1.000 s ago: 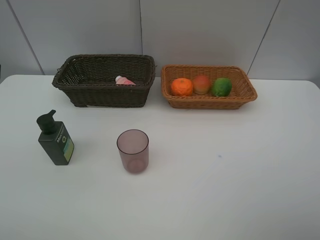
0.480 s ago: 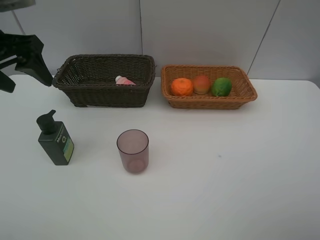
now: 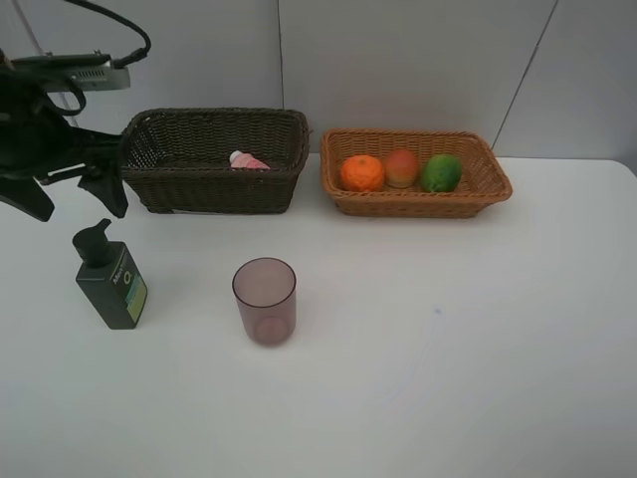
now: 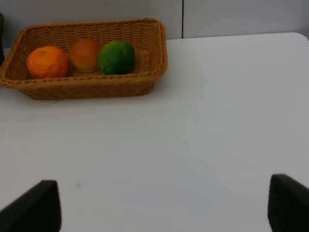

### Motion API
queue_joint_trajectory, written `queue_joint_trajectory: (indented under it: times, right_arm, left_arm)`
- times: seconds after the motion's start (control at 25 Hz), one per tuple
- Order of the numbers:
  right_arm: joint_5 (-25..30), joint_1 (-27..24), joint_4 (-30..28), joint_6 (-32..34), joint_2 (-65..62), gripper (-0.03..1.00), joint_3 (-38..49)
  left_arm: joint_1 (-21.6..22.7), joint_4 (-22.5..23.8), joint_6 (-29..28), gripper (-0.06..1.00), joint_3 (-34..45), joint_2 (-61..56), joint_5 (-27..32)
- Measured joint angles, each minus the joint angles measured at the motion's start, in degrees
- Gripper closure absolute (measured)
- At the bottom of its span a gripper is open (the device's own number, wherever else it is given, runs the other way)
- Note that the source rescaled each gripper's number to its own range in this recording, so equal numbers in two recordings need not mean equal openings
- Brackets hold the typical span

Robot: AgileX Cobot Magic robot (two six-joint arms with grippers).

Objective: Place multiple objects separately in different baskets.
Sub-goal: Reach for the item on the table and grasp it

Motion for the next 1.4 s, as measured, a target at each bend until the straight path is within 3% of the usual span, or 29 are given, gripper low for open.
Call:
queue_joint_trajectory:
  times: [0.12, 0.28, 0.72, 0.96, 1.4]
  right_arm:
    - [0.00, 0.00, 0.00, 0.00, 0.00, 0.16, 0.00]
    - [0.00, 0.00, 0.00, 0.00, 0.00, 0.16, 0.00]
    - [0.00, 0.00, 0.00, 0.00, 0.00, 0.16, 0.00]
    - [0.00, 0.00, 0.00, 0.00, 0.00, 0.16, 0.00]
    - [0.00, 0.00, 0.00, 0.00, 0.00, 0.16, 0.00]
  left_arm:
    - [-3.51, 4.80, -5.05, -0.02, -0.04, 0.00, 0.00]
    - [-4.76, 5.38, -8.80, -0.04, -0.06, 0.00, -0.31]
    - [-4.76, 5.26, -7.64, -0.06, 1.24, 3.43, -1.01]
    - [-4.76, 5.92, -10.04, -0.06, 1.55, 5.46, -1.67]
    - [-4.76, 5.98, -12.69, -0.06, 9.66, 6.82, -12.19]
